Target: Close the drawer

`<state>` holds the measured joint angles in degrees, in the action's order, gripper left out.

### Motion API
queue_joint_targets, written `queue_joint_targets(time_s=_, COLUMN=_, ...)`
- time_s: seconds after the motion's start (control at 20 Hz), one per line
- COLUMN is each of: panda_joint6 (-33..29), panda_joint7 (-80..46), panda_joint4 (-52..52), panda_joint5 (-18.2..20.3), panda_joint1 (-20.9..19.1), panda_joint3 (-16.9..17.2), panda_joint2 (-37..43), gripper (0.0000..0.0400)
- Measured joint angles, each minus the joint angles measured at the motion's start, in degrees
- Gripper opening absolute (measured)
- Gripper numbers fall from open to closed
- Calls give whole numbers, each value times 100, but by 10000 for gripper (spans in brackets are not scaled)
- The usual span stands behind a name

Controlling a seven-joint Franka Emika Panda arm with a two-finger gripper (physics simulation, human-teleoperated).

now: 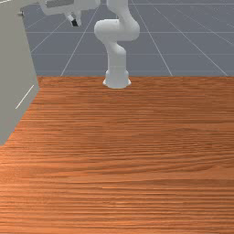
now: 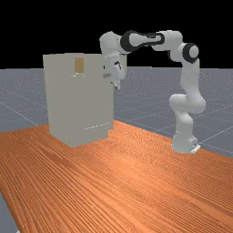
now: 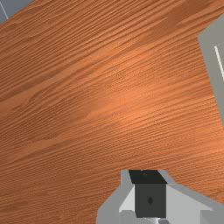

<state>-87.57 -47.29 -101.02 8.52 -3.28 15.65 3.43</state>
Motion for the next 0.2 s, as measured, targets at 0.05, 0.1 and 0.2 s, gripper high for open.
queue_joint_targets(time_s=0.05, panda_joint6=-3, panda_joint7=26, panda_joint4=-7, panda_joint5=-54, panda_joint1=-98, panda_joint3=117, panda_joint2=3, gripper=0)
queue_joint_targets(time_s=0.1, panda_joint6=-12, panda_joint7=62, panda_joint4=-15, panda_joint5=-111, panda_joint1=-189, panda_joint3=232, panda_joint2=12, gripper=0)
queue_joint_targets(time_s=0.2, panda_joint6=-166, panda_joint7=173, panda_joint4=-86, panda_joint5=-460, panda_joint1=-349, panda_joint3=448, panda_joint2=68, gripper=0)
